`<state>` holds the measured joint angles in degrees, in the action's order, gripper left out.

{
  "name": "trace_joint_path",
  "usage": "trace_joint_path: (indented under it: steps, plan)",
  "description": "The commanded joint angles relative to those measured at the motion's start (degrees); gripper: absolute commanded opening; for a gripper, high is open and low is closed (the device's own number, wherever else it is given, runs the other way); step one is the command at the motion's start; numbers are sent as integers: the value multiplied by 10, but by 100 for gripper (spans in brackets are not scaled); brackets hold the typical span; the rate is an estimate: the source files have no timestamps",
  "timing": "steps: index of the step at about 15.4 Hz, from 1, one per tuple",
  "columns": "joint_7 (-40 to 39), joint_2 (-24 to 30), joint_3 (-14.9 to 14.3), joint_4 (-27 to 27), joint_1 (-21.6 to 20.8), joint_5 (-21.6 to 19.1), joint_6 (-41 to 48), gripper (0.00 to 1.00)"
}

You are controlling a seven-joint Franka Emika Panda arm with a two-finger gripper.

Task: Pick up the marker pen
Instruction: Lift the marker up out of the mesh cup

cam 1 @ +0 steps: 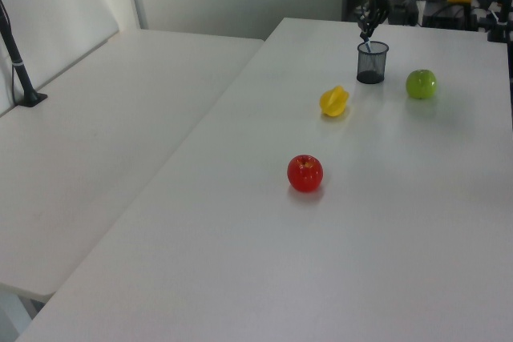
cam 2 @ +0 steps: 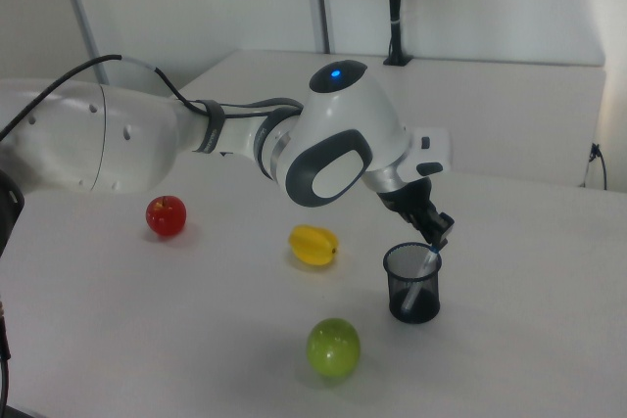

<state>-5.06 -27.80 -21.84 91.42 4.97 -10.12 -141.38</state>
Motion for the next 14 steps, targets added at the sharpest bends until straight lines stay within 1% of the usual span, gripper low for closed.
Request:
trace_joint_path:
  steps: [1, 3, 8, 14]
  plan:
    - [0, 14, -4, 2, -2, -22, -18, 11]
    - [0, 22, -4, -10, -2, -35, -18, 11]
    - [0, 41, -4, -14, -3, -35, -18, 11]
    - [0, 87, -4, -26, -4, -35, -11, 11]
